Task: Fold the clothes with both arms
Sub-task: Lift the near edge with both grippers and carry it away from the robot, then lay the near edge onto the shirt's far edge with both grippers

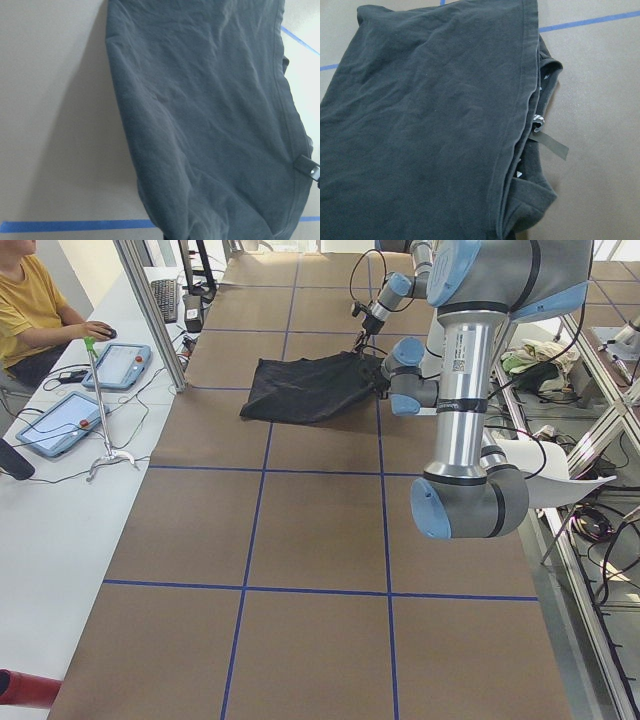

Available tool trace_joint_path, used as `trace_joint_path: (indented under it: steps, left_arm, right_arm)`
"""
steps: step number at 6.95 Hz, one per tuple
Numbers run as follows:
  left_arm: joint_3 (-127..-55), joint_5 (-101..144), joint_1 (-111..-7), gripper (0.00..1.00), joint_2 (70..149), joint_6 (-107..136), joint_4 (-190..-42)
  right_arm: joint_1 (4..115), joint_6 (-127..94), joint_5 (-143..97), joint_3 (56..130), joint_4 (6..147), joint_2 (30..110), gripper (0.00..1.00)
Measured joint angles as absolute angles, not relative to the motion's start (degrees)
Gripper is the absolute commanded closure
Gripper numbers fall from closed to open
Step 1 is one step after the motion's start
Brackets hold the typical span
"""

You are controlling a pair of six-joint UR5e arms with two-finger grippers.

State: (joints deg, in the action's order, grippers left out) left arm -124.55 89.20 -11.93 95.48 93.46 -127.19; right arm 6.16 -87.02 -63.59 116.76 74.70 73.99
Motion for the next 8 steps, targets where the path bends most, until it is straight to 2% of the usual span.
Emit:
trace_joint_path:
  steps: [3, 5, 8]
  left_arm:
    - [-121.93, 90.39, -20.29, 1.00, 104.16, 87.01, -118.13]
    - [-118.61, 90.83, -26.16, 1.00, 109.20, 82.14, -114.74]
    - [-109.88, 93.34, -35.10, 1.00, 116.31, 75.93, -113.98]
  right_arm:
    - [10.52, -86.69, -63.98, 115.59, 74.98, 73.55, 1.00]
    - [13.40, -86.45, -64.39, 111.70, 74.98, 71.02, 1.00]
    - [18.99, -86.09, -67.43, 105.92, 75.20, 65.78, 1.00]
